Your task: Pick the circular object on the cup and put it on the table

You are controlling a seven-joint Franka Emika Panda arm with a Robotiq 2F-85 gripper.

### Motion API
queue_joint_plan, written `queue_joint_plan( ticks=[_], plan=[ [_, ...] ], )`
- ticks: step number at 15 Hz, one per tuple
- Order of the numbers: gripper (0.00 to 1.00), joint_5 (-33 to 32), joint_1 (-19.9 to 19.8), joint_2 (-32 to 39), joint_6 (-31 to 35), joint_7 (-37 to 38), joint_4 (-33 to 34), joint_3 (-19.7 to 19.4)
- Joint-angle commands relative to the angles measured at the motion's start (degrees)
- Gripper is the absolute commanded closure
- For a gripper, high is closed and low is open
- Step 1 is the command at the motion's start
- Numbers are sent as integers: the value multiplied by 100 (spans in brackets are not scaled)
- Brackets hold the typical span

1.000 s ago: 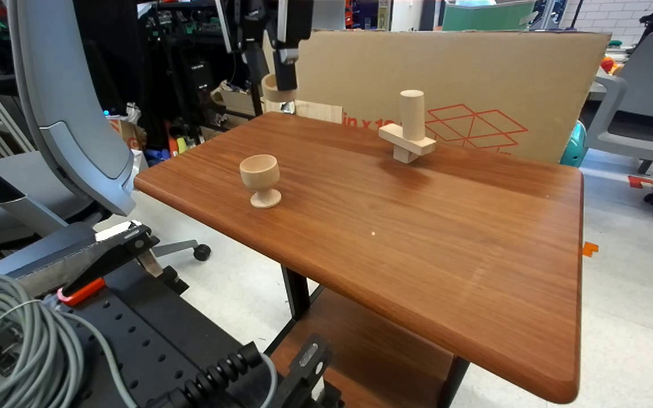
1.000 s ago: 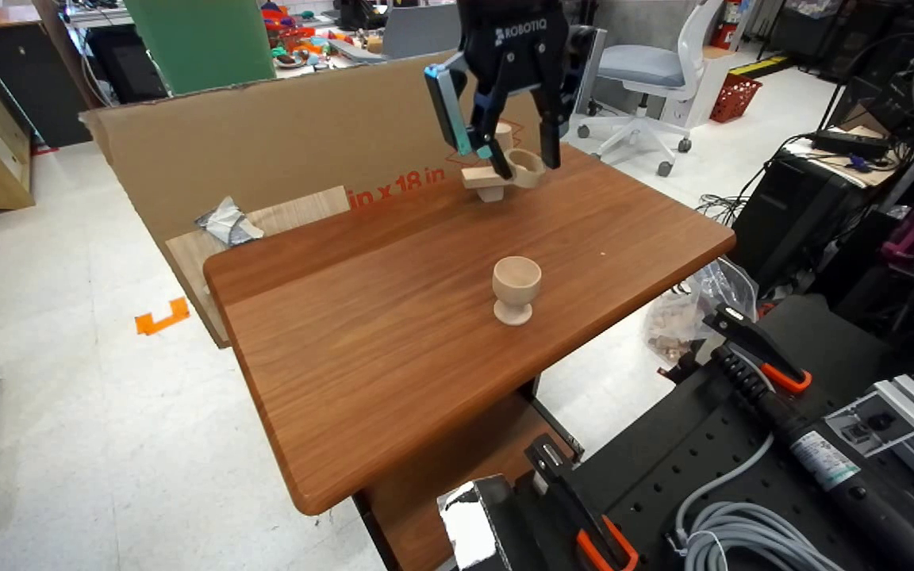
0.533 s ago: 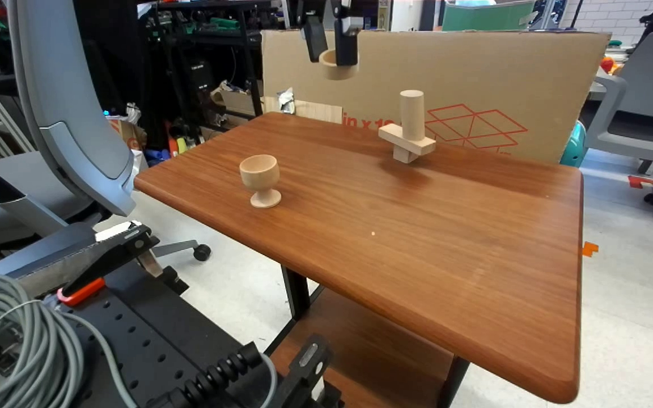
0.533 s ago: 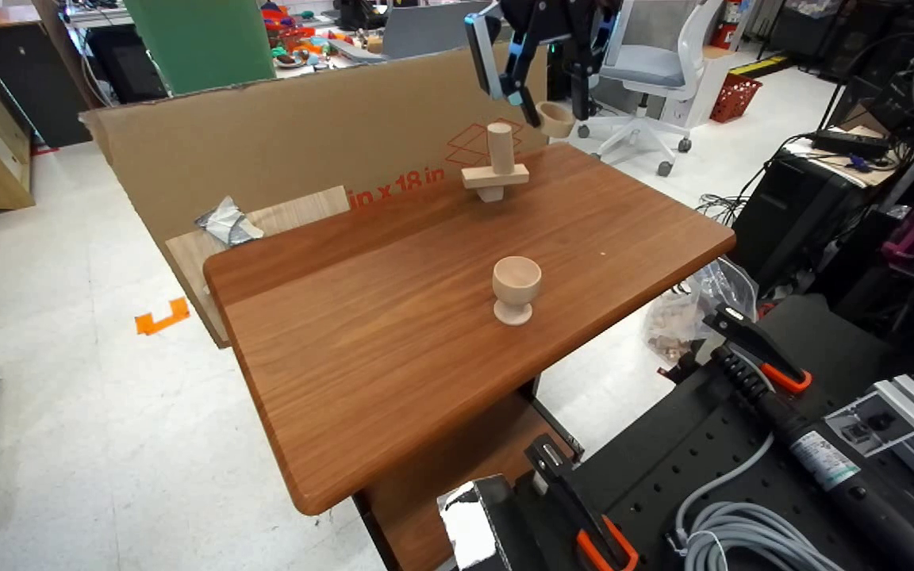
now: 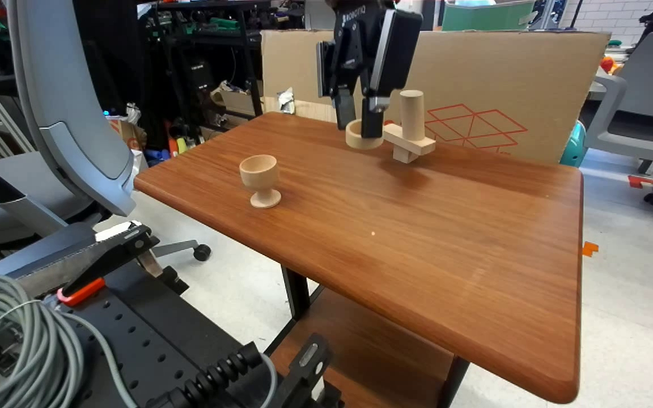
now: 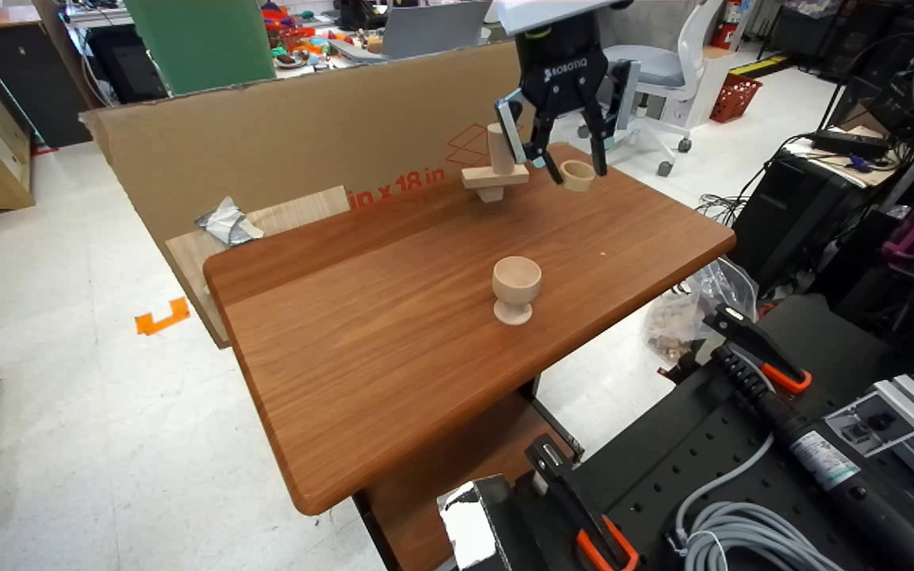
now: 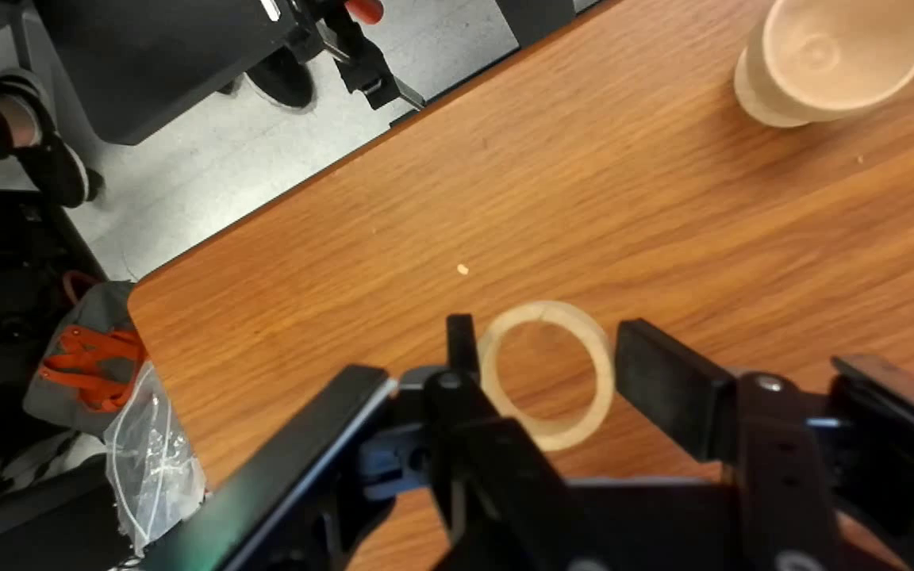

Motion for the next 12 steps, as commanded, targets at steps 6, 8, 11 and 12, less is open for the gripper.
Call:
queue_joint_plan(
  ticks=[6,8,11,12],
  plan=[
    [77,189,-30,1687,-261,352,1492,-220],
    [77,224,-9,1984,-316,385,1725,-269],
    [77,202,19,2178,-520,357,1994,-282],
    [77,180,32,2167,-556,360,2009,-289]
  ],
)
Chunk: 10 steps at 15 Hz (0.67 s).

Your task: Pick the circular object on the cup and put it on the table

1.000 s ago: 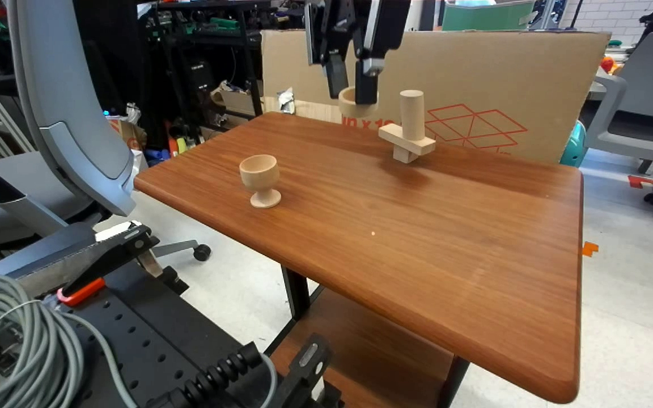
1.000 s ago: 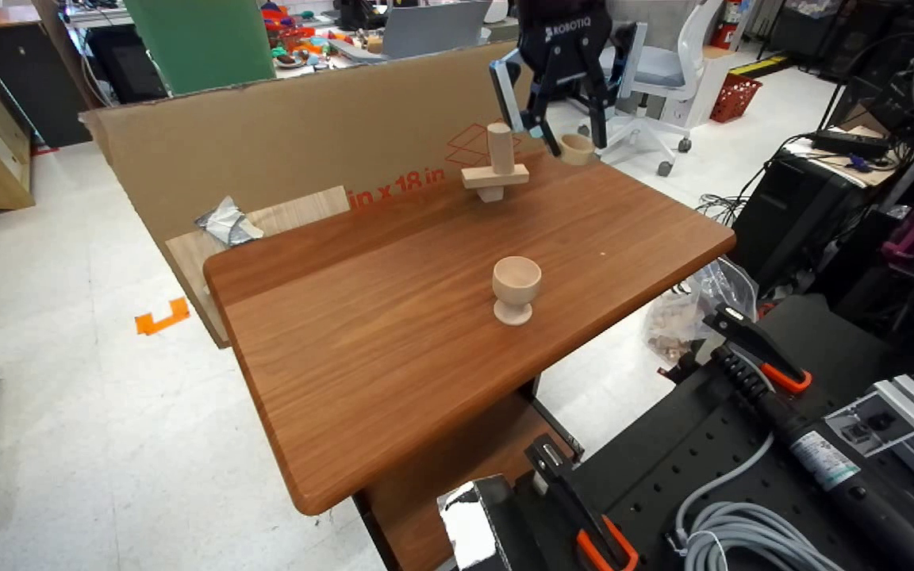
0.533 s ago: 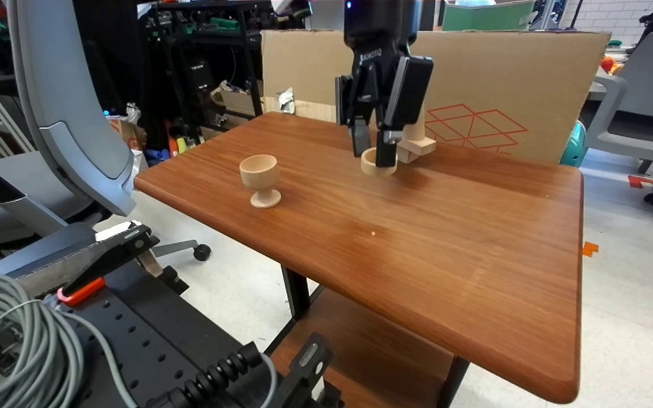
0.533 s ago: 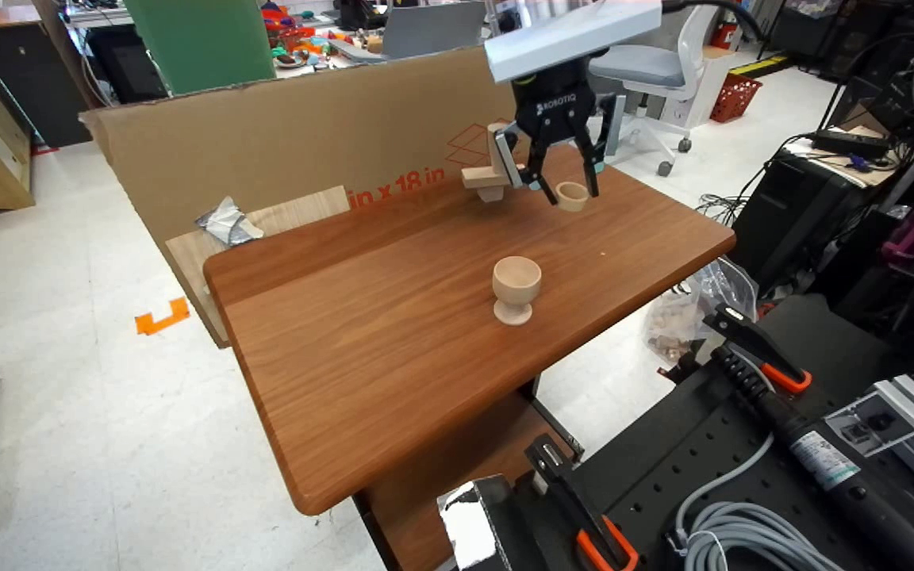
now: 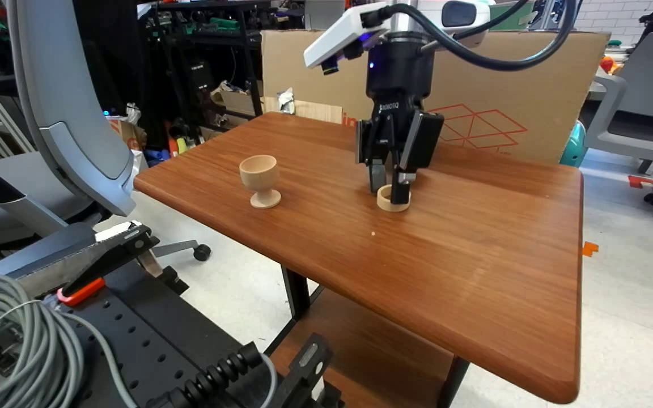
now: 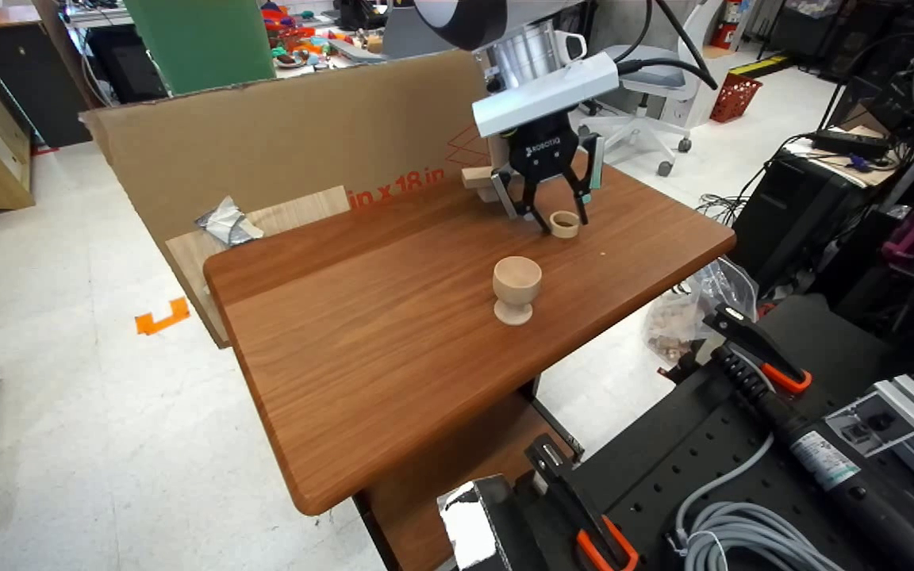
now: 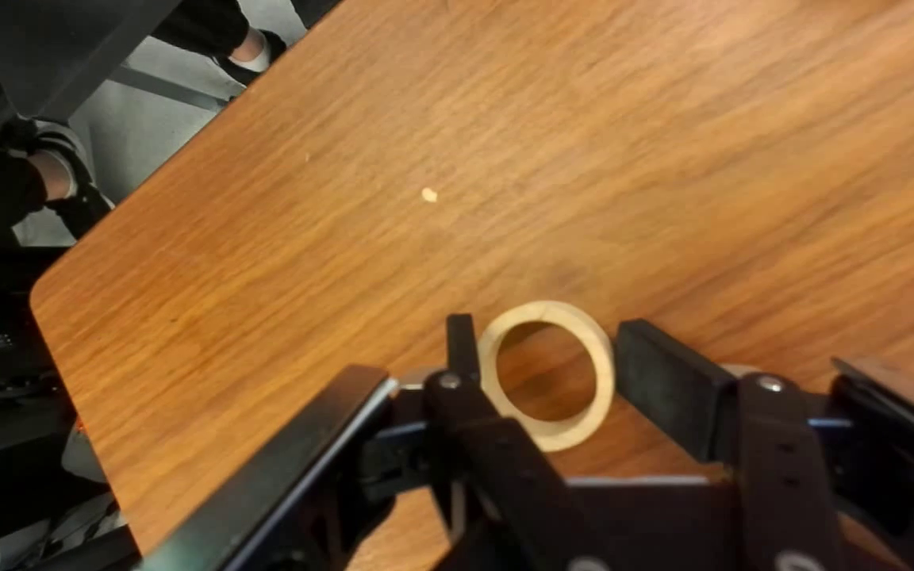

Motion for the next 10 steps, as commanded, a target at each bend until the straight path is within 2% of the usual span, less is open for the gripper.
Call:
queue_joint_plan(
  ticks=[1,2,5,7,10],
  plan=[
    [40,54,33,269,-247,-33,386,-35],
    [25,23,55,197,-191,-36,322,-39],
    [4,1,99,-302,108,-107,-204,-2],
    [0,14,128,-788,380,-185,-718,43],
    [0,115,128,-1723,927,-370,-1591,155]
  ],
)
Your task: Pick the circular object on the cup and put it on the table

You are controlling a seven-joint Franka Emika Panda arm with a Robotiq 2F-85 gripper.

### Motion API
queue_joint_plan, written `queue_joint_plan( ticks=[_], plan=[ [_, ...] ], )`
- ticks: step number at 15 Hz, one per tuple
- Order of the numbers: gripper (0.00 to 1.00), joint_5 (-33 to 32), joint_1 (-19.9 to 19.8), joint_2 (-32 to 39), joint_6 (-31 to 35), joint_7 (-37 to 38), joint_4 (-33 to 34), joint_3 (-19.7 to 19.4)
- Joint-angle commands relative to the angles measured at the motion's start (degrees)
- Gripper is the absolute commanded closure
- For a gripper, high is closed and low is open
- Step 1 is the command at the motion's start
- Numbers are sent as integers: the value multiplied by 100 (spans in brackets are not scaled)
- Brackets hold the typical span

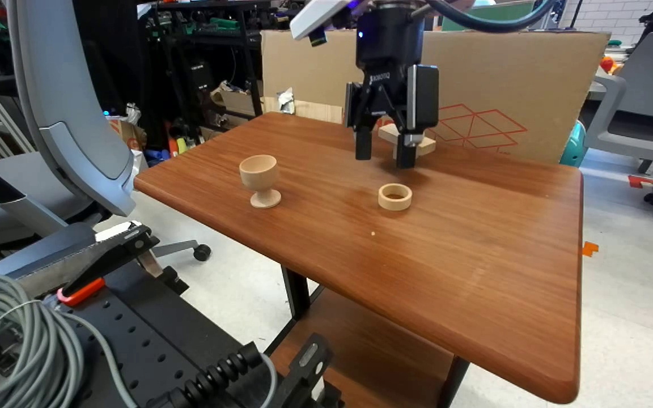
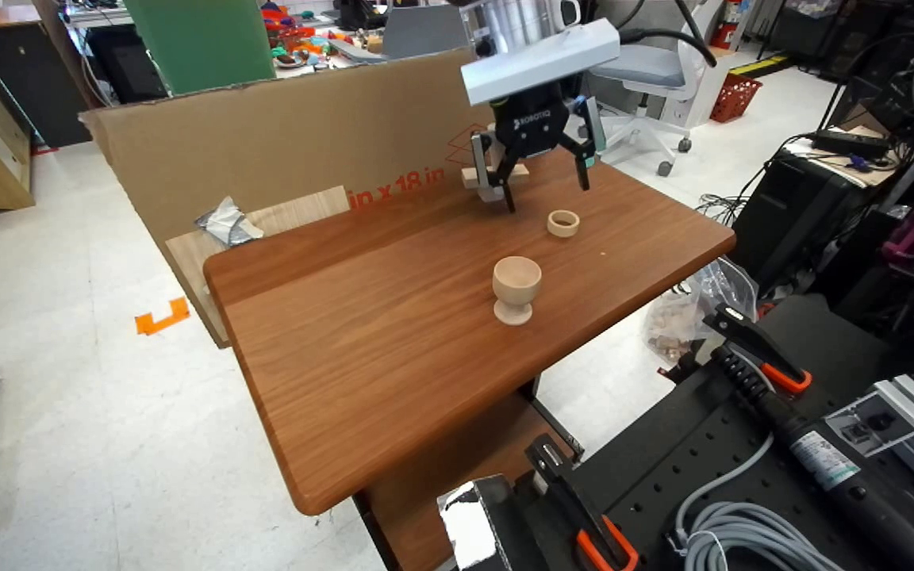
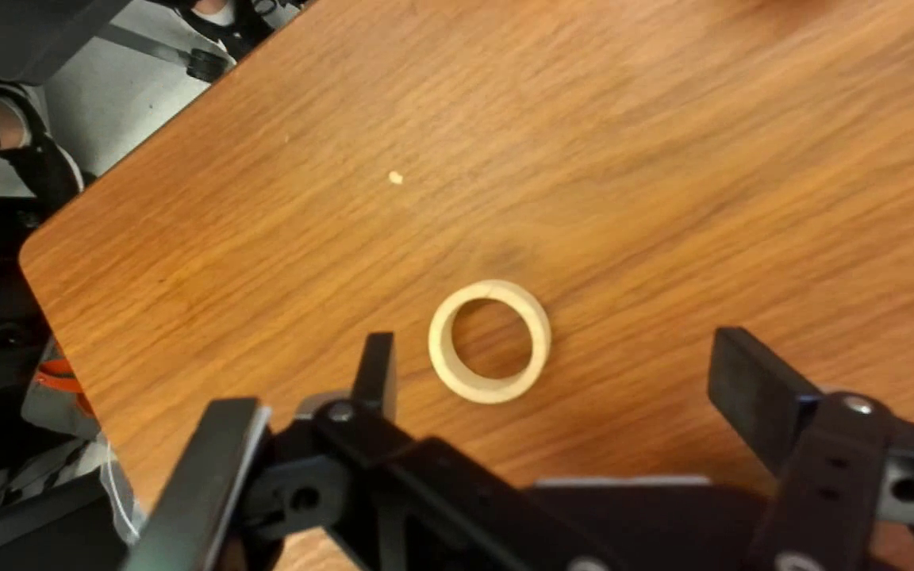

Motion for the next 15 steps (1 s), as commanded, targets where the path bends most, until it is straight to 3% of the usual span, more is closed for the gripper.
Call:
queue_joint_plan(
  ticks=[1,8,9,11,15],
  plan=[
    [0,139,0,-1404,717,-309,-1373,136],
    [0,-702,6,-3713,2113,-497,-3055,230],
    [0,-513,-66,-2914,1709,-424,-2342,290],
    [0,-531,-104,-3225,1696,-425,-2516,328],
    [0,-533,-78,-2981,1712,-420,-2471,301]
  ],
)
